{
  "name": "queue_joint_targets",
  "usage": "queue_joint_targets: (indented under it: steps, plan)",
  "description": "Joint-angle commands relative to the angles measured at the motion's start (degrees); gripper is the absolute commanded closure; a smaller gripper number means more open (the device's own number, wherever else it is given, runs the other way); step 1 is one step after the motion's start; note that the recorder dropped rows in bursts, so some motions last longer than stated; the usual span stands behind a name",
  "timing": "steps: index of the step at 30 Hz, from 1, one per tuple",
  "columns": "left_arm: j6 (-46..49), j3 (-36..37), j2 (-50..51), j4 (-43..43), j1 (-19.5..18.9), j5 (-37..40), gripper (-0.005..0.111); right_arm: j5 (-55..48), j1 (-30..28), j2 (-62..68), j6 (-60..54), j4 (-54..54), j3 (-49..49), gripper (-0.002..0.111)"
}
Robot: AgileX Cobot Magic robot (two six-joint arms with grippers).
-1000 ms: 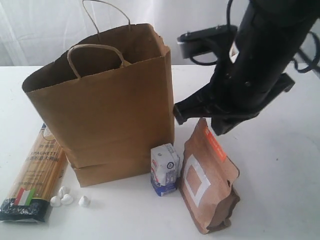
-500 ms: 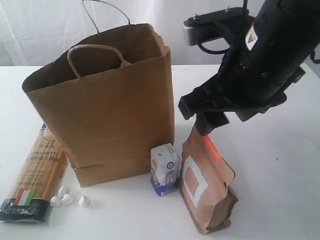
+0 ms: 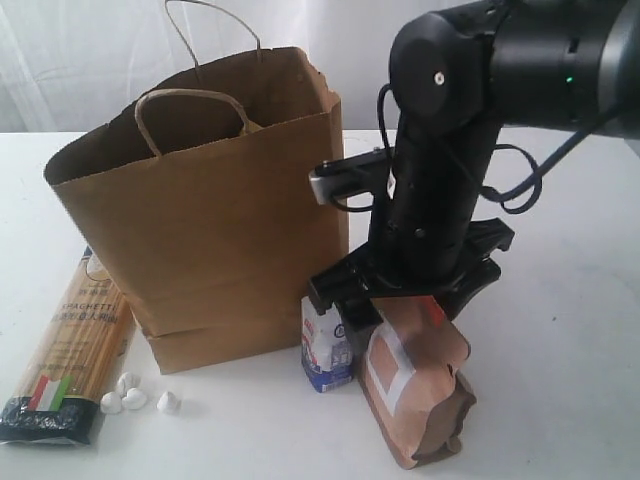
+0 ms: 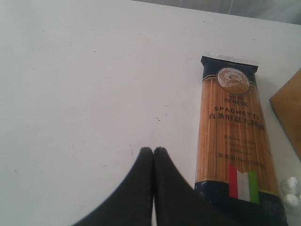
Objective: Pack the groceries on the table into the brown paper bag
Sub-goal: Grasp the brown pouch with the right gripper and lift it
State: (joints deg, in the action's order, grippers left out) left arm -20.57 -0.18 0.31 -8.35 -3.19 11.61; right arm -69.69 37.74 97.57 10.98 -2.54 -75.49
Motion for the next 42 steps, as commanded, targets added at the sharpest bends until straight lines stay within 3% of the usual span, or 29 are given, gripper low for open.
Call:
queue_joint_targets:
  steps: [1,8,17,20,33,42]
  plan:
    - [0.01,0.18,-0.31,0.19,-0.13,-0.07,0.107,-0.27,-0.08,3.14,-0.76,0.16,-0.4,0.028]
    - [0.01,0.18,-0.31,0.19,-0.13,-0.07,0.107,-0.27,-0.08,5.48,-0.66,0.01,-0.4,0.032]
    - [0.01,0.18,-0.31,0.19,-0.13,-0.07,0.107,-0.27,-0.08,5.26,-0.33,-0.48,-0.4,0.076]
    - [0.01,0.18,-0.31,0.19,-0.13,-0.07,0.107,-0.27,-0.08,4.87,-0.33,-0.71,-0.4,0.085]
    - [0.01,0.18,-0.31,0.19,-0.13,-0.07,0.107,-0.27,-0.08,-10.87,-0.48,-2.9,-0.4,0.089]
    - [0.01,0.18,-0.31,0.19,-0.13,-0.07,0.107,-0.27,-0.08,-31.79,4.94,-3.28,-0.93,0.089]
